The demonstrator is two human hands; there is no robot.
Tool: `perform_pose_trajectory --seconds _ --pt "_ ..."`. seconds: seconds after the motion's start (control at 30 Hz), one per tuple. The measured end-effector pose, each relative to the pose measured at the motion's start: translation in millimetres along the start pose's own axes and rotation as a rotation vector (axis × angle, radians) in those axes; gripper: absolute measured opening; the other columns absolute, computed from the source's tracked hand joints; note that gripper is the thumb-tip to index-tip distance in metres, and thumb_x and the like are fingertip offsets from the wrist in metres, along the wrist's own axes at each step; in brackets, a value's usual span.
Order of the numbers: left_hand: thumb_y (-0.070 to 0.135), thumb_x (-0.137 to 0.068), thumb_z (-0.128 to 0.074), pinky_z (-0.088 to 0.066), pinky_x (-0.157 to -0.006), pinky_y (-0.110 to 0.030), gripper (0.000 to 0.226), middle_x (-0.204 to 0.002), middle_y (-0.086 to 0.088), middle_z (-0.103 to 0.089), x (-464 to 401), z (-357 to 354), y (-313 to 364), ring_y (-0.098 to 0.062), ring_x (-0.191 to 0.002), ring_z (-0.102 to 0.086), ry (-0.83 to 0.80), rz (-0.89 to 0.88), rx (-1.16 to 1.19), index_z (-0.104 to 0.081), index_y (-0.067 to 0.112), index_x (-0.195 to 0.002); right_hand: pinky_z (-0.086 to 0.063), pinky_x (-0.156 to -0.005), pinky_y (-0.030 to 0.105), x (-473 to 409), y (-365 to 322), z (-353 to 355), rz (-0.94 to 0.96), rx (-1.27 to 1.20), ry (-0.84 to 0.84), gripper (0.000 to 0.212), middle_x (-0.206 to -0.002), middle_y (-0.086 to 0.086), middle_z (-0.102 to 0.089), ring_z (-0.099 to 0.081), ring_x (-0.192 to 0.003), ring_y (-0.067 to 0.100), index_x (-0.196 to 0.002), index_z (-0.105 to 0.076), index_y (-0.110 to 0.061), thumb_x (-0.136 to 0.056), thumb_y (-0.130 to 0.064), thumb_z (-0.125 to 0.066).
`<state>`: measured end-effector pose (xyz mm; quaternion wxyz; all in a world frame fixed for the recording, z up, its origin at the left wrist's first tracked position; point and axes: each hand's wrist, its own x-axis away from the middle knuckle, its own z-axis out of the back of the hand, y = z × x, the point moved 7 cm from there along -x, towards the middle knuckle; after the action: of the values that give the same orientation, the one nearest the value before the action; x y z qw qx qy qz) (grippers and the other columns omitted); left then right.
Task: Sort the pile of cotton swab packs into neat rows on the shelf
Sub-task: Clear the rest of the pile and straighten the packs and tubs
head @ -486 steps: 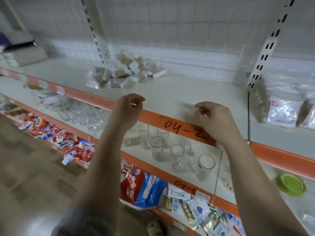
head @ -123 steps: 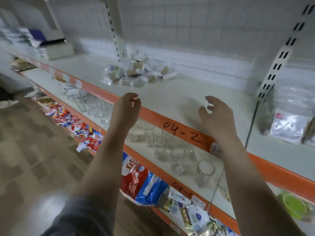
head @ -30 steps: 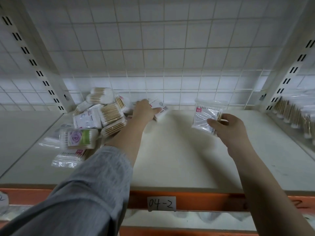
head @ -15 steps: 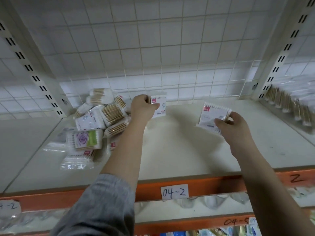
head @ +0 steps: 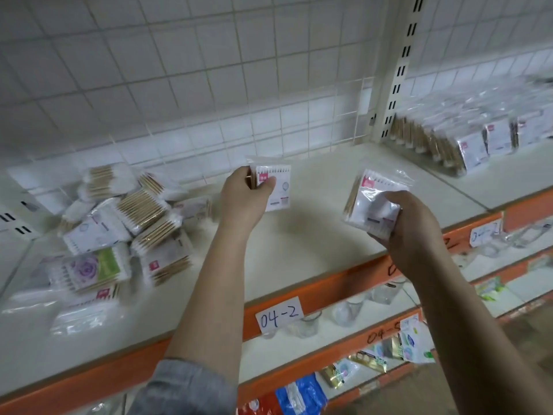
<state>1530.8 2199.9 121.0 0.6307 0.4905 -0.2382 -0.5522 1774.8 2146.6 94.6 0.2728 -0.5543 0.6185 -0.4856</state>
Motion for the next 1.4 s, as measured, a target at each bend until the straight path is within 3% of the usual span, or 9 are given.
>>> perform_pose_trajectory --seconds 0.13,0.23,0.5,0.6,0.7,0.87,1.07,1.17,1.4 --pt "0.018 -0.087 -0.062 -0.037 -0.053 -0.006 0.004 -0.075 0.012 -0.058 13 -32 13 0.000 -0.067 -0.053 -0.063 0.025 0.042 -0.060 0.014 -0.089 -0.053 -0.068 0.030 -5 -8 25 0.055 0.166 -0.028 0.016 -0.076 0.002 -0.054 -0.055 -0.061 0.015 -0.058 -0.059 -0.018 -0.072 -0.025 -0.055" --pt "0.017 -0.089 -0.060 -0.042 -0.060 -0.015 0.003 -0.077 0.012 -0.058 24 -53 23 -0.004 -0.069 -0.054 -0.076 0.057 0.054 -0.059 0.015 -0.090 -0.055 -0.076 0.038 -9 -17 48 0.080 0.181 -0.040 0.019 -0.073 0.001 -0.053 -0.053 -0.066 0.020 -0.052 -0.054 -0.016 -0.070 -0.021 -0.053" --pt "0.015 -0.095 -0.048 -0.036 -0.067 -0.021 0.011 -0.096 0.001 -0.056 66 -124 70 -0.015 -0.088 -0.052 0.079 0.074 0.070 -0.054 0.010 -0.104 -0.046 -0.068 0.030 -34 -69 150 0.160 0.264 0.013 0.016 -0.081 -0.004 -0.056 -0.053 -0.070 0.010 -0.079 -0.054 -0.026 -0.095 -0.024 -0.049" --pt "0.015 -0.095 -0.048 -0.036 -0.064 -0.022 0.005 -0.090 0.003 -0.055 88 -164 95 -0.015 -0.085 -0.052 0.113 0.073 0.098 -0.051 0.012 -0.098 -0.045 -0.067 0.031 -41 -93 196 0.180 0.303 -0.004 0.017 -0.077 -0.003 -0.055 -0.053 -0.068 0.013 -0.074 -0.053 -0.024 -0.091 -0.026 -0.052" --pt "0.015 -0.094 -0.049 -0.034 -0.065 -0.021 0.004 -0.093 0.001 -0.056 110 -203 121 -0.016 -0.087 -0.052 0.136 0.070 0.101 -0.051 0.013 -0.097 -0.039 -0.066 0.037 -47 -115 241 0.158 0.327 -0.003 0.014 -0.078 0.007 -0.051 -0.051 -0.071 0.024 -0.065 -0.056 -0.020 -0.067 -0.034 -0.054" --pt "0.016 -0.097 -0.044 -0.030 -0.062 -0.015 0.008 -0.097 0.001 -0.051 134 -254 152 -0.015 -0.088 -0.047 0.159 0.122 0.068 -0.048 0.013 -0.104 -0.039 -0.067 0.033 -68 -144 308 0.191 0.381 0.043 0.039 -0.083 0.009 -0.050 -0.052 -0.076 0.024 -0.083 -0.057 -0.010 -0.061 -0.041 -0.050" --pt "0.020 -0.099 -0.039 -0.035 -0.072 -0.025 0.015 -0.089 0.002 -0.049 130 -309 185 -0.020 -0.085 -0.048 0.114 0.136 0.067 -0.045 0.010 -0.107 -0.042 -0.058 0.025 -114 -173 366 0.213 0.382 0.137 0.032 -0.090 0.004 -0.057 -0.063 -0.091 0.030 -0.087 -0.058 -0.017 -0.067 -0.038 -0.046" --pt "0.021 -0.099 -0.039 -0.038 -0.061 -0.024 0.019 -0.094 0.002 -0.051 116 -339 200 -0.013 -0.077 -0.050 0.085 0.109 0.062 -0.047 0.010 -0.111 -0.038 -0.054 0.024 -140 -188 379 0.230 0.378 0.152 0.035 -0.089 0.004 -0.054 -0.056 -0.082 0.027 -0.092 -0.057 -0.014 -0.069 -0.037 -0.045" --pt "0.022 -0.098 -0.039 -0.039 -0.077 -0.028 0.027 -0.108 -0.005 -0.055 56 -399 224 -0.023 -0.097 -0.052 0.104 0.052 0.069 -0.047 0.007 -0.119 -0.038 -0.057 0.030 -225 -215 388 0.272 0.498 0.147 0.038 -0.087 0.001 -0.047 -0.046 -0.079 0.022 -0.109 -0.052 -0.006 -0.084 -0.034 -0.045"
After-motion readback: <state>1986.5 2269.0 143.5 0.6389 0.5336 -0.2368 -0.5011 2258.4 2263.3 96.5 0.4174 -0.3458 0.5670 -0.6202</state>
